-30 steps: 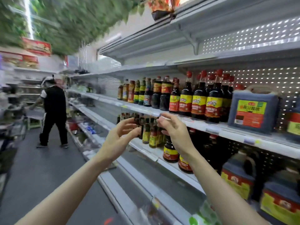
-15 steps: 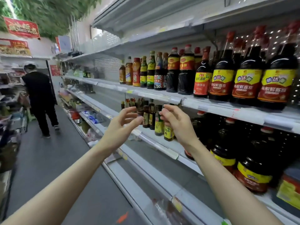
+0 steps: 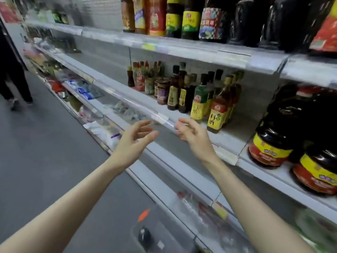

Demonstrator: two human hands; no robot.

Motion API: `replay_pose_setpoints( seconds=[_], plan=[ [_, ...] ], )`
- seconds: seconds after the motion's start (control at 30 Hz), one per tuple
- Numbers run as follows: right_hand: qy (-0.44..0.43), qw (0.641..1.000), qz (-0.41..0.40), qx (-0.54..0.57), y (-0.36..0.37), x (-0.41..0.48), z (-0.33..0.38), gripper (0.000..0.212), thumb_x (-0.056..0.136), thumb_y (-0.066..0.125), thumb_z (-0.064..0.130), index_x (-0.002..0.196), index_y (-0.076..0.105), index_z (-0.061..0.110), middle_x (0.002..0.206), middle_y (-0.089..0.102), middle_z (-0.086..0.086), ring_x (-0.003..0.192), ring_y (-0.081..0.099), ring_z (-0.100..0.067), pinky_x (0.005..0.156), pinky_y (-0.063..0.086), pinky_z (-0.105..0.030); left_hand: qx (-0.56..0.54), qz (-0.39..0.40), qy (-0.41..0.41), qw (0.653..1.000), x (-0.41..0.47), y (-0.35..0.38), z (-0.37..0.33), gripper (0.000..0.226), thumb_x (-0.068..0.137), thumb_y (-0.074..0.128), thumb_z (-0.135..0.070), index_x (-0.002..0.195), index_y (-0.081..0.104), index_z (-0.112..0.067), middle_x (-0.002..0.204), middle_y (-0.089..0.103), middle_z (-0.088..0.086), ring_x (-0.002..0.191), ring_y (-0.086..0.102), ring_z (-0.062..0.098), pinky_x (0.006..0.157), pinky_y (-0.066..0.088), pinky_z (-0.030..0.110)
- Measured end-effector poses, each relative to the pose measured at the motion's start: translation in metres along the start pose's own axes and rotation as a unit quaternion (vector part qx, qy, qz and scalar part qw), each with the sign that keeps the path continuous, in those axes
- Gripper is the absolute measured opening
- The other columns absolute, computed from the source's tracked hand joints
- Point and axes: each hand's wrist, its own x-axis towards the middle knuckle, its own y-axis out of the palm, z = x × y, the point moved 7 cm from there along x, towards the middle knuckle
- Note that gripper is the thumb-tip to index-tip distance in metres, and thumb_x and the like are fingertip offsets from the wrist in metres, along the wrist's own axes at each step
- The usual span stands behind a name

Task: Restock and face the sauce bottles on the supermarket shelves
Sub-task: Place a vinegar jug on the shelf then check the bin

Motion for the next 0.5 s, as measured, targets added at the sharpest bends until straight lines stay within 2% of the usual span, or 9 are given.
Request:
replay_pose_setpoints(
  seconds=[0.1,0.17,0.23,0.37,0.5],
  plan=[
    [0.047,0.999,-0.012,0.006,0.027,0.022,-0.058,0.025,0.094,0.06,0.024,0.117,0.059,0.015,0.111,0.065,-0.002,0.101,0.062,-0.013,0.088,0.047,-0.024,-0.013,0.036,-0.04,0.998,0.031,-0.004,0.066,0.074,0.067,0.069,-0.057,0.13,0.052,-0.022,0.117,0.063,-0.003,0.103,0.06,0.001,0.088,0.047,0.021],
    [0.09,0.996,-0.028,0.007,0.044,0.034,-0.1,0.027,0.093,0.059,0.024,0.118,0.058,0.014,0.103,0.067,0.001,0.094,0.063,-0.01,0.083,0.047,-0.021,-0.023,0.063,-0.068,0.995,0.05,-0.004,0.113,0.067,0.07,0.074,-0.052,0.128,0.053,-0.024,0.115,0.063,-0.004,0.098,0.06,-0.003,0.085,0.045,0.019],
    [0.135,0.99,-0.046,0.013,0.062,0.043,-0.145,0.023,0.093,0.059,0.025,0.115,0.058,0.018,0.097,0.067,0.005,0.09,0.063,-0.008,0.081,0.047,-0.021,-0.031,0.089,-0.095,0.991,0.07,-0.003,0.162,0.066,0.062,0.068,-0.06,0.121,0.055,-0.032,0.107,0.063,-0.01,0.091,0.059,-0.007,0.083,0.045,0.02],
    [0.218,0.972,-0.084,0.02,0.098,0.047,-0.242,0.023,0.093,0.06,0.027,0.114,0.06,0.019,0.104,0.068,0.002,0.089,0.063,-0.002,0.078,0.046,-0.018,-0.015,0.143,-0.157,0.977,0.09,0.0,0.266,0.065,0.062,0.063,-0.062,0.12,0.055,-0.032,0.11,0.064,-0.008,0.094,0.061,-0.005,0.083,0.047,0.02],
    [0.286,0.952,-0.107,0.03,0.13,0.034,-0.337,0.017,0.092,0.061,0.026,0.109,0.059,0.021,0.098,0.067,0.005,0.087,0.064,-0.002,0.08,0.045,-0.015,-0.01,0.18,-0.22,0.959,0.088,0.01,0.37,0.04,0.088,0.067,-0.033,0.125,0.055,-0.024,0.111,0.064,-0.005,0.091,0.061,-0.008,0.079,0.047,0.015]
  ],
)
